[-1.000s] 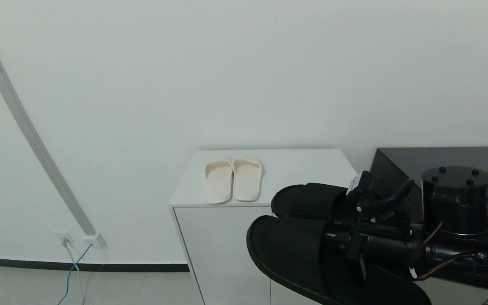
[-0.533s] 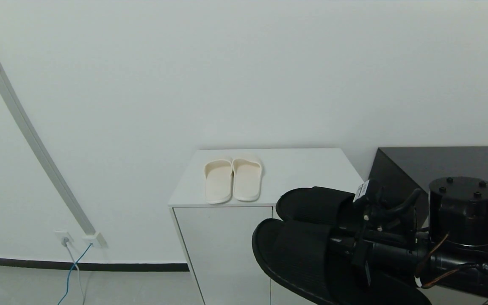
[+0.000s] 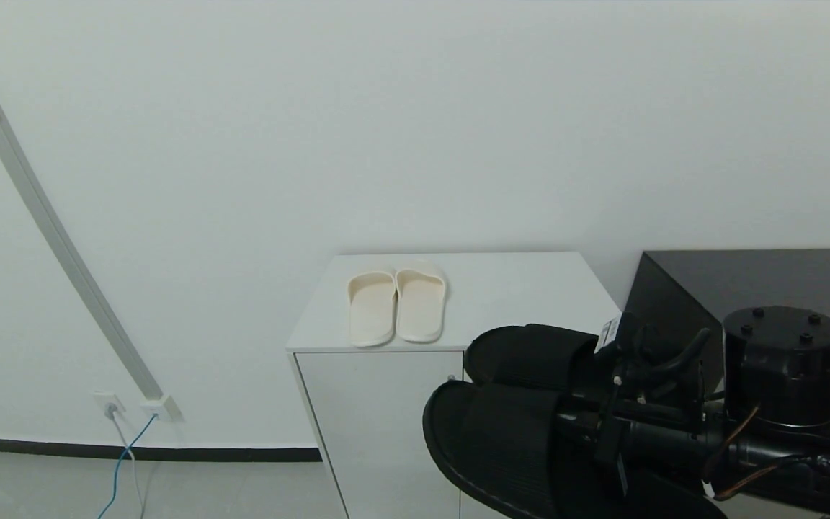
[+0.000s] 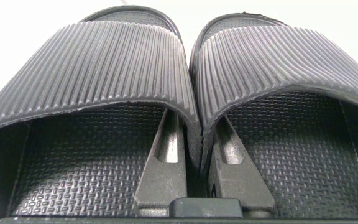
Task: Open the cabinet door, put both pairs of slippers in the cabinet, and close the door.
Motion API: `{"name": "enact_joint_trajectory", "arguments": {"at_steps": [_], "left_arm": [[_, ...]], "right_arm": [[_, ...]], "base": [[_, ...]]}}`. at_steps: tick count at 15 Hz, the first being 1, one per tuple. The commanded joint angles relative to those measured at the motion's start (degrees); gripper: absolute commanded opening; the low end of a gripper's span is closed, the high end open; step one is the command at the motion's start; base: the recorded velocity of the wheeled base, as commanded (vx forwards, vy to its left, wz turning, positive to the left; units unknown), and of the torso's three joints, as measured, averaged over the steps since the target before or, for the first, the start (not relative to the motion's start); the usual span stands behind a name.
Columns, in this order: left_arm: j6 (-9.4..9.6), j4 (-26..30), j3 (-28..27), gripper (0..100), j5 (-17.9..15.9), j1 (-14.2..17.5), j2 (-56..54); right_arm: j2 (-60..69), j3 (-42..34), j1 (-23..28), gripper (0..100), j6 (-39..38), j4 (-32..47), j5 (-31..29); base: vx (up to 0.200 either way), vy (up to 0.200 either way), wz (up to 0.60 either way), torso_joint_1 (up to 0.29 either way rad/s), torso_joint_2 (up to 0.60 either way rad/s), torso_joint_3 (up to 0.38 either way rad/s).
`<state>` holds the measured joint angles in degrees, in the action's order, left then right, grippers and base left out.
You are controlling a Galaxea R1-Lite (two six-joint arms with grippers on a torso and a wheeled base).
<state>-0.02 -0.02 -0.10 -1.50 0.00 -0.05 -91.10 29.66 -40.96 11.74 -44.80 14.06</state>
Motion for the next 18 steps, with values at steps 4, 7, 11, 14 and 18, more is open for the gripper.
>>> {"name": "enact_joint_trajectory", "arguments": {"at_steps": [4, 7, 11, 14, 18], "left_arm": [[0.02, -0.1, 0.0, 100, 0.0, 0.0, 0.0], [0.02, -0.1, 0.0, 100, 0.0, 0.0, 0.1], [-0.06, -0.1, 0.0, 100, 0.0, 0.0, 0.0], [-0.06, -0.1, 0.0, 100, 0.0, 0.1, 0.0], [-0.15, -0.1, 0.0, 100, 0.1, 0.0, 0.0]], "right_arm": [[-0.2, -0.3, -0.2, 0, 0.1, 0.0, 0.0], [-0.2, -0.4, -0.2, 0, 0.1, 0.0, 0.0], [-0.3, -0.5, -0.3, 0, 0.1, 0.0, 0.0], [-0.2, -1.3, -0.3, 0, 0.1, -0.1, 0.0], [-0.2, -1.3, -0.3, 0, 0.2, -0.1, 0.0]], "base": [[0.0, 0.0, 0.0, -0.105, 0.24, 0.128], [0.0, 0.0, 0.0, -0.162, 0.37, 0.206], [0.0, 0.0, 0.0, -0.195, 0.44, 0.259], [0.0, 0.0, 0.0, -0.225, 0.55, 0.313], [0.0, 0.0, 0.0, -0.216, 0.54, 0.318]]}}
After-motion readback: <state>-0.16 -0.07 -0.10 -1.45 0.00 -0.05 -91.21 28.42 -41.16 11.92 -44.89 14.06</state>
